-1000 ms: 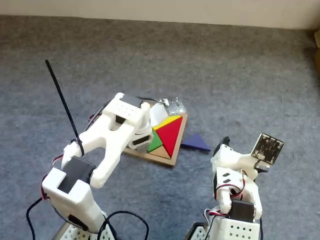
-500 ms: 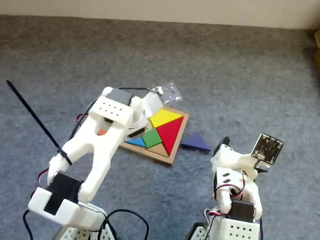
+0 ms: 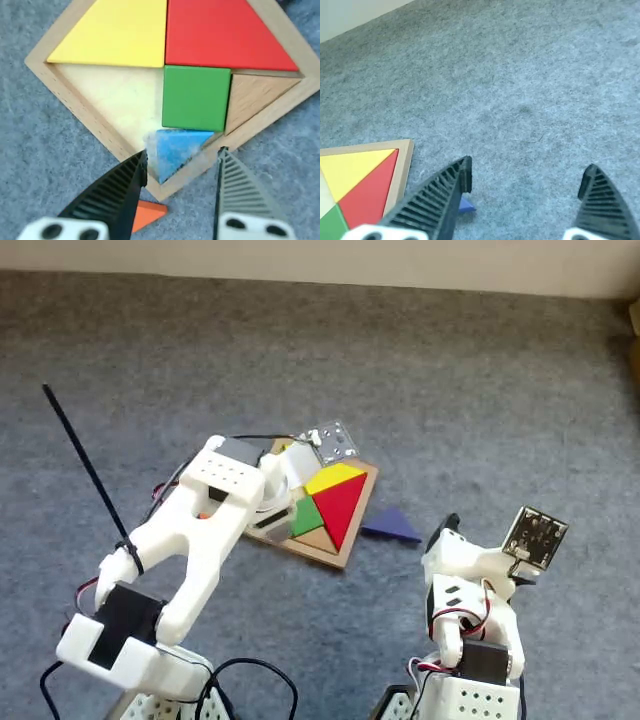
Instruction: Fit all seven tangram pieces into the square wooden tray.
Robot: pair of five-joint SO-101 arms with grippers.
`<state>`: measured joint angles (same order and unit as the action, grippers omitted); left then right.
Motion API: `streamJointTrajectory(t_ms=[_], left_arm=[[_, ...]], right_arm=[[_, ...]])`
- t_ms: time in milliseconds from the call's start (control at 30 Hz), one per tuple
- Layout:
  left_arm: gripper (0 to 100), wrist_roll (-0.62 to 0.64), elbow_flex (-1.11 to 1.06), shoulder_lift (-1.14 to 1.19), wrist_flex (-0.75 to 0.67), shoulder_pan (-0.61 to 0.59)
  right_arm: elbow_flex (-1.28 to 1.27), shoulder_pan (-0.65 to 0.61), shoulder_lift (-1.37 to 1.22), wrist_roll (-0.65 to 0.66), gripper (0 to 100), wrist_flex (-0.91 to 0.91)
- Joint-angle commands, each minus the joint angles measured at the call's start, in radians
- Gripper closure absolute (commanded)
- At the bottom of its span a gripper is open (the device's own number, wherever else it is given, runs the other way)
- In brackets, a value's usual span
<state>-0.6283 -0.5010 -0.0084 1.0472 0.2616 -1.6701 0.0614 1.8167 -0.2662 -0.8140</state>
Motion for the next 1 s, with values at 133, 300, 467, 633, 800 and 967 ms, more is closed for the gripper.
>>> streamJointTrajectory(t_ms=[133, 300, 467, 633, 800, 967], left_arm=[[78, 0.012, 0.007, -0.007, -0.066, -0.012], [78, 0.011, 0.090, 0.147, -0.064, -0.028], [78, 0.011, 0.194, 0.266, -0.040, -0.059], [85, 0.006, 0.214, 0.271, -0.005, -0.050], [85, 0.006, 0.217, 0.280, -0.006, -0.044], [86, 0.009, 0.234, 0.257, 0.048, -0.044]], right_arm=[[0.019, -0.010, 0.005, 0.000, 66.6, 0.031], [0.019, -0.010, 0.005, 0.000, 66.6, 0.031], [0.019, -0.010, 0.005, 0.000, 66.6, 0.031], [0.019, -0.010, 0.005, 0.000, 66.6, 0.031], [0.019, -0.010, 0.005, 0.000, 66.6, 0.031], [0.019, -0.010, 0.005, 0.000, 66.6, 0.031]])
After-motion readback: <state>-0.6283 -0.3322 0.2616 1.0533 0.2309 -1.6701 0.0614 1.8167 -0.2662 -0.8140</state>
